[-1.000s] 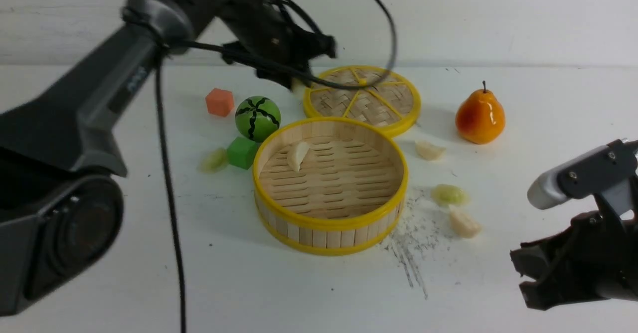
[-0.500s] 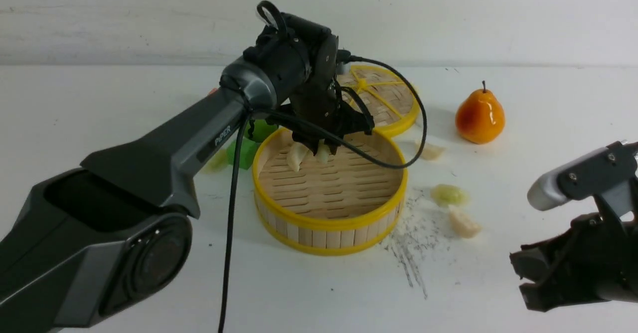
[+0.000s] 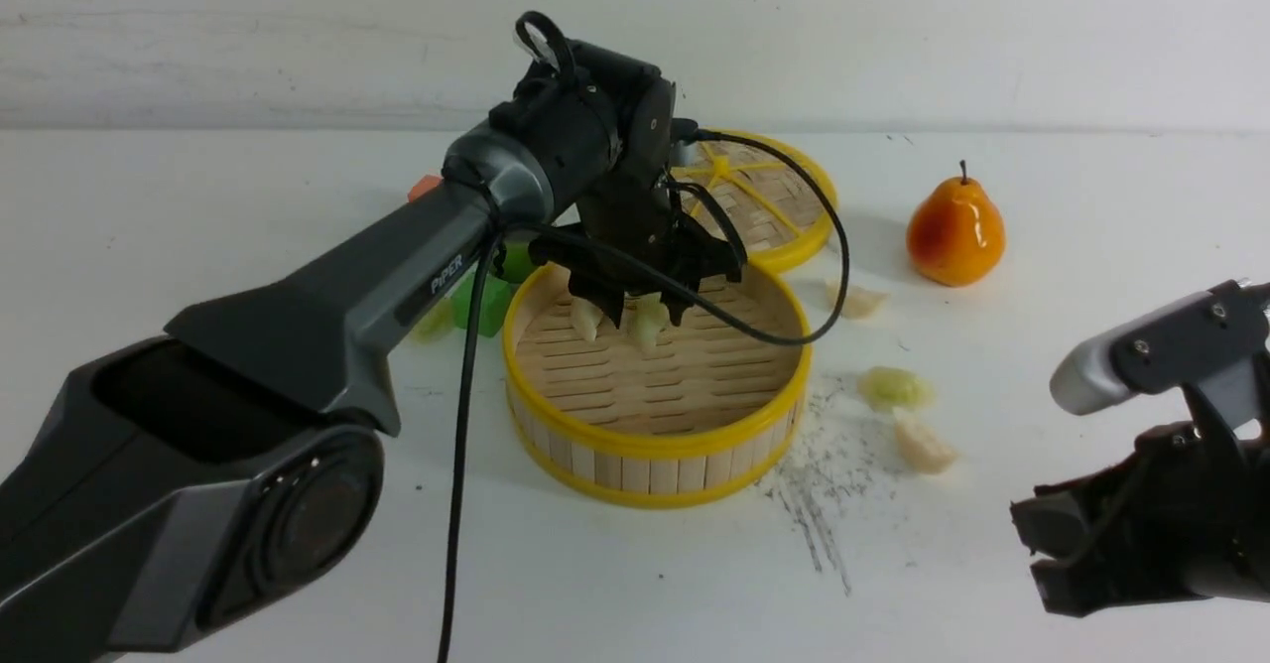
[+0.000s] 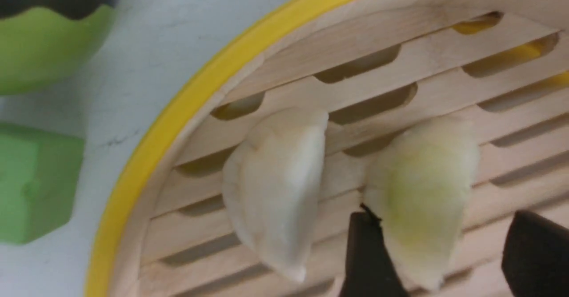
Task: Put the dumplings into the steamer on the white table.
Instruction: 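Reach for and grasp a dumpling on the table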
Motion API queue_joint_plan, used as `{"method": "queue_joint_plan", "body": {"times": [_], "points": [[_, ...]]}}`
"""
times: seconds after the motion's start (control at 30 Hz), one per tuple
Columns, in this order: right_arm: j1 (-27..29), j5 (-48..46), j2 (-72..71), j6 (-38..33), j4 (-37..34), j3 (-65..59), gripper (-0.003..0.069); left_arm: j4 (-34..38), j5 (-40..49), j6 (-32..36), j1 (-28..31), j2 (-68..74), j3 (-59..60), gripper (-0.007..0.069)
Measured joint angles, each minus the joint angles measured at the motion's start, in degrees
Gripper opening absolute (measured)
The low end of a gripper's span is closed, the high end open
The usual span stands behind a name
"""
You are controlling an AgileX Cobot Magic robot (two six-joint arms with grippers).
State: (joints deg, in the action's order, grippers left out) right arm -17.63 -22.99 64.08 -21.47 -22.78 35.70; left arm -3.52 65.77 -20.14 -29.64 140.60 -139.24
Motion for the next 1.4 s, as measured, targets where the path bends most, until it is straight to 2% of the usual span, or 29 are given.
{"method": "queue_joint_plan", "body": {"times": [0.1,0.2,0.3,0.5,0.63,0.87,1.1,1.3,1.4], "points": [[0.0,0.0,0.0,0.0,0.0,0.0,0.0152,-1.78,2.11,2.92,0.0,-5.07,0.0,0.042],[0.0,0.0,0.0,0.0,0.0,0.0,0.0155,-7.14,4.82,5.79,0.58,-10.75,-0.2,0.0424],[0.0,-0.18,0.0,0.0,0.0,0.0,0.0157,-10.37,5.28,6.7,4.21,-14.12,-0.19,0.0425],[0.0,-0.19,0.0,0.0,-1.48,0.0,0.016,-7.64,5.28,8.44,10.66,-12.92,3.83,0.042],[0.0,-0.25,0.0,0.0,-3.32,0.0,0.0165,-3.34,5.28,12.32,14.57,-8.16,7.89,0.04],[0.0,-0.25,0.0,0.0,-3.85,0.06,0.0171,-3.53,4.81,13.69,15.6,-2.44,8.45,0.0382],[0.0,-0.2,0.0,0.0,-4.04,0.06,0.0178,-4.9,0.55,14.79,15.42,0.33,8.39,0.0382],[0.0,-0.15,0.0,0.0,-4.04,0.06,0.0185,-6.87,0.21,14.79,15.36,1.94,8.27,0.0332],[0.0,-0.08,0.0,0.0,-4.04,0.06,0.0188,-6.87,0.21,14.84,15.36,1.94,8.27,0.0332]]}}
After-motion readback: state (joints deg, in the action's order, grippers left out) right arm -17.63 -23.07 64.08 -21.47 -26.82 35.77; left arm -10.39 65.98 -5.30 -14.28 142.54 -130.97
